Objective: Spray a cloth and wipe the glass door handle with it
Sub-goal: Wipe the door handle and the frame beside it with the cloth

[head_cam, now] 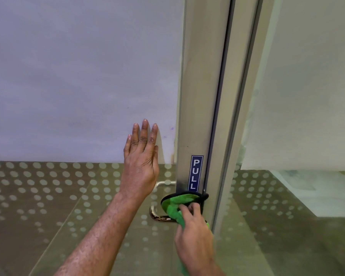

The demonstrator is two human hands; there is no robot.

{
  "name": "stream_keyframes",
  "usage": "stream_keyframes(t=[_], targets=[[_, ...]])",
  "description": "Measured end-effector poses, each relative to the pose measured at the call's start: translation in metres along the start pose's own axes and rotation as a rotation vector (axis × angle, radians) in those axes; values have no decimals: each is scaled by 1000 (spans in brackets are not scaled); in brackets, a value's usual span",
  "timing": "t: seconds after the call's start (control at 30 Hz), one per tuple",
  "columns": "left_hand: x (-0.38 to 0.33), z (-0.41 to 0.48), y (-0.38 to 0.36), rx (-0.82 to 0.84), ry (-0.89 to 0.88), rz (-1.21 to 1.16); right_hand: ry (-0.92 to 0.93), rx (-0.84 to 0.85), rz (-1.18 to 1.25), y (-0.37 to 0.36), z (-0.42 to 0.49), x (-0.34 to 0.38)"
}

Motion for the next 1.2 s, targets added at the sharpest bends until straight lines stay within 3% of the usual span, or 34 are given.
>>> stream_keyframes(t=[0.27, 0.57, 0.7, 0.83, 0.9, 0.97, 1.07, 1.2], targets=[[-1, 1, -1, -4, -4, 18, -187, 70, 182, -10, -9, 10], [-7, 2, -3, 17, 29, 15, -231, 156, 199, -20, -12, 53], [-9, 1, 2, 35, 40, 10, -111, 192, 193, -14, -15, 46], [-6, 1, 1, 34, 37, 27, -85, 77, 220, 12, 1, 11], [-5, 1, -1, 36, 38, 35, -129, -128, 282, 25, 7, -11], [-4, 1, -3, 36, 35, 37, -128, -203, 259, 26, 4, -18], [-2, 0, -4, 22, 25, 33, -91, -11, 49, 4, -11, 9], [-3, 1, -6, 15, 23, 41, -140, 103, 56, -22, -20, 47]])
Point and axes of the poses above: each hand's wrist, its own z-axis towards the middle knuckle, its own y-axis out of the back of the hand, x = y × z, the point moved 2 cm from there along z, towards the middle knuckle, and after that the axes turned 13 degrees about -y, right-handed, at the moved point
